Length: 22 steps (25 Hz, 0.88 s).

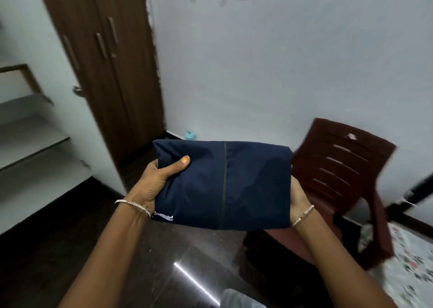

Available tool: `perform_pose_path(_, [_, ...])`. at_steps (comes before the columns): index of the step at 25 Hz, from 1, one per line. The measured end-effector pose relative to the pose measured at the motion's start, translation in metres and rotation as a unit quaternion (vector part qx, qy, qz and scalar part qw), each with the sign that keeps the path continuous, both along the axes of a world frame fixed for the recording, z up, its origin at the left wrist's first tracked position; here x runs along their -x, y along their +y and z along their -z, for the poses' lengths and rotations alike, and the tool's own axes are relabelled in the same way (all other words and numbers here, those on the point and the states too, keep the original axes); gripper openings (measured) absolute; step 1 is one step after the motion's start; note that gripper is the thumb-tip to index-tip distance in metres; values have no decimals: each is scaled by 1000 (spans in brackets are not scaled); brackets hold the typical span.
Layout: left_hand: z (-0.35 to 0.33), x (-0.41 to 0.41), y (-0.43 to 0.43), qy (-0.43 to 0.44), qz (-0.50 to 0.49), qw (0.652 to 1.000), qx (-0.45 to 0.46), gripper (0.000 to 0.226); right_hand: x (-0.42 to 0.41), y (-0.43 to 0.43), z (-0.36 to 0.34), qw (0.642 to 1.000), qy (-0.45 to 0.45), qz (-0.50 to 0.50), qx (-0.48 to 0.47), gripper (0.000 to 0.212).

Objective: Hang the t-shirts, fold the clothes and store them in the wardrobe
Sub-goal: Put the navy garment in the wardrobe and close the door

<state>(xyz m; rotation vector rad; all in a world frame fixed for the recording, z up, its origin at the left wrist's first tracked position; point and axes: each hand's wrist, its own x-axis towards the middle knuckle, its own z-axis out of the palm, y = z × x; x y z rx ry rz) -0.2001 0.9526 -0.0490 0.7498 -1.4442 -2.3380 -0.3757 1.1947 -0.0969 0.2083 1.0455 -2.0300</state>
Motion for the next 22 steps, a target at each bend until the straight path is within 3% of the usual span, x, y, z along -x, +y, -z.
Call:
perform_pose_path(2, [4,-18,-33,-11,-46,999,0,37,-3,-36,-4,996,-23,-83,7,51])
perform_pose_path(4, [9,-33,-66,-21,-90,996,-3,44,-1,-83,-18,984,23,-175,32,86])
perform_pose_path(7, [14,-44,-112,-24,-148,989,-11,51,10,-149,-25,958,116,-256,51,104])
perform_pose_path(10, [17,-46,-158,-23,-208,977,-38,44,19,-220,-30,934,176,-311,13,94])
perform_pose_path(14, [12,-45,-225,-30,-254,961,-103,49,33,-323,-47,909,217,-353,-56,48])
perform_pose_path(18, [6,-48,-283,-30,-295,943,-152,46,46,-415,-54,900,245,-357,-48,54])
perform_pose_path(22, [18,-62,-331,-8,-328,927,-184,41,48,-504,-58,866,302,-398,-15,46])
